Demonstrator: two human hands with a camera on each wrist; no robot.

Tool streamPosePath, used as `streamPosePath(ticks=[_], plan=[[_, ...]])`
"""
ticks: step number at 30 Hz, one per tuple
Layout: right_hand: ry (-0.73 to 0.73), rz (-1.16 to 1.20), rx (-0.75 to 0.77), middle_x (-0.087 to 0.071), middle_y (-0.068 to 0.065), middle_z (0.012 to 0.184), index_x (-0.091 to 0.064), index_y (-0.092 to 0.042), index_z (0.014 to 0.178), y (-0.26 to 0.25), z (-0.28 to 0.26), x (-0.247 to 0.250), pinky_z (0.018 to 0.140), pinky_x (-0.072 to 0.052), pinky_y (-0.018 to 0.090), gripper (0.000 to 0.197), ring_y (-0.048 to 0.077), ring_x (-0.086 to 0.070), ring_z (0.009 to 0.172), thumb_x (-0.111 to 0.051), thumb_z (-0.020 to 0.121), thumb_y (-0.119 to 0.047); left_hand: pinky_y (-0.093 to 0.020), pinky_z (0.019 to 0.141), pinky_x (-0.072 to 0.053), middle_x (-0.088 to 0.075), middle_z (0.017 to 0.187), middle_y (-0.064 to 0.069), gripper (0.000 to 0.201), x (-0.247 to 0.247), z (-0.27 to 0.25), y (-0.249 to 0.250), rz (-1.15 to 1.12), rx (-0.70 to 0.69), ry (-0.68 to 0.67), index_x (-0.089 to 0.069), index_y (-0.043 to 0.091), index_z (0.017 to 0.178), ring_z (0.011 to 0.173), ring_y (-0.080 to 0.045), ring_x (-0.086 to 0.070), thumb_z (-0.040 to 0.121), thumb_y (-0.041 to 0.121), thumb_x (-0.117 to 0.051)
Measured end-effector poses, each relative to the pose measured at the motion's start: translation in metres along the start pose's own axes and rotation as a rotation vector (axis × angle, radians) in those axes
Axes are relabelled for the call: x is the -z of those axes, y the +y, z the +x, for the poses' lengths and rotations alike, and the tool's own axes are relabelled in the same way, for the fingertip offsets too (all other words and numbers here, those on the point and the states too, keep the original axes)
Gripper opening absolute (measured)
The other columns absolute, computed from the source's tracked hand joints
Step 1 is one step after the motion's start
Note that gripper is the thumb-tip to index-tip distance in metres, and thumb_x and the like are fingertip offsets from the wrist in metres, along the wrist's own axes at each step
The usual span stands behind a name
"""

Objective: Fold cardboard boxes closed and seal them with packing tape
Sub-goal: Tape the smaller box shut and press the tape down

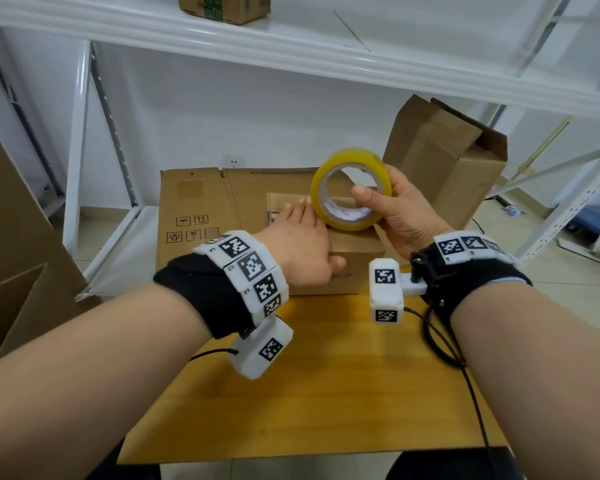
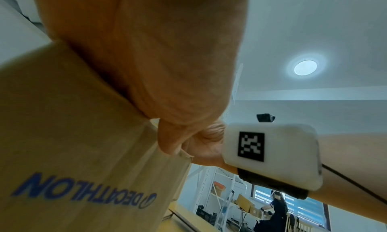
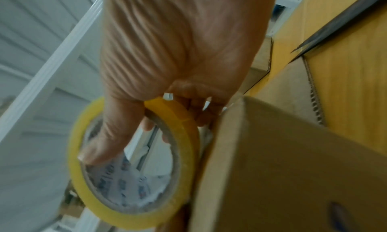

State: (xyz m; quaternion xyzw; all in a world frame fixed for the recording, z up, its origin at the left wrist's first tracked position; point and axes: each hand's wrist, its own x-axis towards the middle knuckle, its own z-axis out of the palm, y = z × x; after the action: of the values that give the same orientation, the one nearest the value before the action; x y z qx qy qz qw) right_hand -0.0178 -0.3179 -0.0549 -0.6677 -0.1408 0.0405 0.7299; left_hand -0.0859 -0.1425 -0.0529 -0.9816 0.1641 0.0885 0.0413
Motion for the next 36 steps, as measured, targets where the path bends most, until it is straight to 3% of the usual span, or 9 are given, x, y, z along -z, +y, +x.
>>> streamPosePath(ticks=[7, 14, 19, 24, 28, 30, 32, 34, 36], plan=[[0.035, -0.11, 0.037, -0.064, 0.004, 0.085, -0.065, -0.019, 0.097, 0.004, 0.001, 0.002, 0.086, -0.054, 0.041, 0.069, 0.025, -0.062, 0.09, -0.093, 0.048, -0.06, -0.048, 0.123, -0.003, 0.013, 0.161, -0.023, 0.077, -0.007, 0.001, -0.008, -0.026, -0.021, 0.011, 0.004, -0.002, 0.154, 0.15, -0.034, 0.012, 0.103, 0.051, -0.021], [0.042, -0.076, 0.057, -0.057, -0.001, 0.072, -0.064, -0.017, 0.098, -0.013, 0.002, 0.019, 0.067, -0.051, 0.034, 0.05, 0.016, -0.055, 0.067, -0.087, 0.059, -0.041, -0.045, 0.123, -0.001, 0.016, 0.16, -0.022, 0.075, -0.006, -0.002, -0.009, -0.051, -0.024, 0.008, 0.008, 0.0, 0.154, 0.15, -0.032, 0.013, 0.104, 0.047, -0.021], [0.103, -0.027, 0.047, -0.052, 0.0, 0.069, -0.063, -0.017, 0.097, -0.006, -0.001, 0.022, 0.057, -0.051, 0.029, 0.053, 0.015, -0.051, 0.061, -0.088, 0.059, -0.044, -0.046, 0.123, -0.001, 0.017, 0.161, -0.02, 0.073, -0.004, -0.003, -0.007, -0.06, -0.022, -0.011, 0.009, 0.001, 0.154, 0.149, -0.032, 0.014, 0.105, 0.046, -0.022], [0.085, -0.024, 0.039, -0.057, -0.003, 0.07, -0.062, -0.018, 0.099, -0.011, -0.001, 0.016, 0.061, -0.054, 0.031, 0.046, 0.013, -0.056, 0.065, -0.084, 0.063, -0.037, -0.049, 0.123, 0.0, 0.017, 0.163, -0.009, 0.07, -0.002, 0.001, -0.006, -0.079, -0.059, -0.009, 0.009, 0.013, 0.156, 0.15, -0.031, 0.014, 0.104, 0.045, -0.026], [0.037, -0.052, -0.035, -0.06, 0.004, 0.077, -0.061, -0.019, 0.098, -0.009, -0.003, 0.012, 0.066, -0.057, 0.04, 0.043, 0.02, -0.059, 0.07, -0.083, 0.067, -0.038, -0.05, 0.122, -0.001, 0.017, 0.163, -0.008, 0.072, -0.002, 0.003, -0.011, -0.094, -0.083, -0.009, 0.008, 0.023, 0.157, 0.15, -0.03, 0.013, 0.102, 0.054, -0.027], [0.036, -0.058, -0.05, -0.062, 0.008, 0.081, -0.06, -0.016, 0.106, -0.008, -0.005, 0.011, 0.068, -0.059, 0.045, 0.056, 0.023, -0.062, 0.074, -0.085, 0.063, -0.042, -0.051, 0.122, -0.004, 0.022, 0.161, -0.011, 0.081, 0.002, 0.004, -0.015, -0.145, -0.069, -0.016, 0.007, 0.029, 0.156, 0.15, -0.031, 0.012, 0.095, 0.067, -0.03], [0.052, -0.059, -0.042, -0.063, 0.009, 0.083, -0.059, -0.016, 0.108, -0.01, -0.007, 0.01, 0.069, -0.059, 0.048, 0.061, 0.025, -0.063, 0.077, -0.085, 0.06, -0.044, -0.053, 0.122, -0.006, 0.028, 0.159, -0.013, 0.104, 0.009, 0.006, -0.023, -0.186, -0.02, -0.019, 0.01, 0.031, 0.156, 0.149, -0.031, 0.016, 0.08, 0.081, -0.042], [0.065, -0.058, -0.044, -0.064, 0.01, 0.083, -0.061, -0.017, 0.105, -0.013, -0.008, 0.012, 0.069, -0.059, 0.049, 0.059, 0.026, -0.064, 0.079, -0.086, 0.059, -0.044, -0.056, 0.12, 0.003, 0.03, 0.157, -0.014, 0.133, 0.015, 0.011, -0.031, -0.143, 0.062, -0.025, 0.02, 0.026, 0.153, 0.147, -0.031, 0.024, 0.063, 0.089, -0.054], [0.075, -0.047, -0.051, -0.064, 0.01, 0.082, -0.062, -0.018, 0.101, -0.014, -0.008, 0.013, 0.069, -0.059, 0.052, 0.055, 0.028, -0.064, 0.08, -0.086, 0.059, -0.044, -0.056, 0.118, 0.01, 0.027, 0.159, -0.013, 0.146, 0.018, 0.016, -0.039, -0.097, 0.119, -0.045, 0.026, 0.024, 0.151, 0.146, -0.029, 0.026, 0.053, 0.091, -0.06]])
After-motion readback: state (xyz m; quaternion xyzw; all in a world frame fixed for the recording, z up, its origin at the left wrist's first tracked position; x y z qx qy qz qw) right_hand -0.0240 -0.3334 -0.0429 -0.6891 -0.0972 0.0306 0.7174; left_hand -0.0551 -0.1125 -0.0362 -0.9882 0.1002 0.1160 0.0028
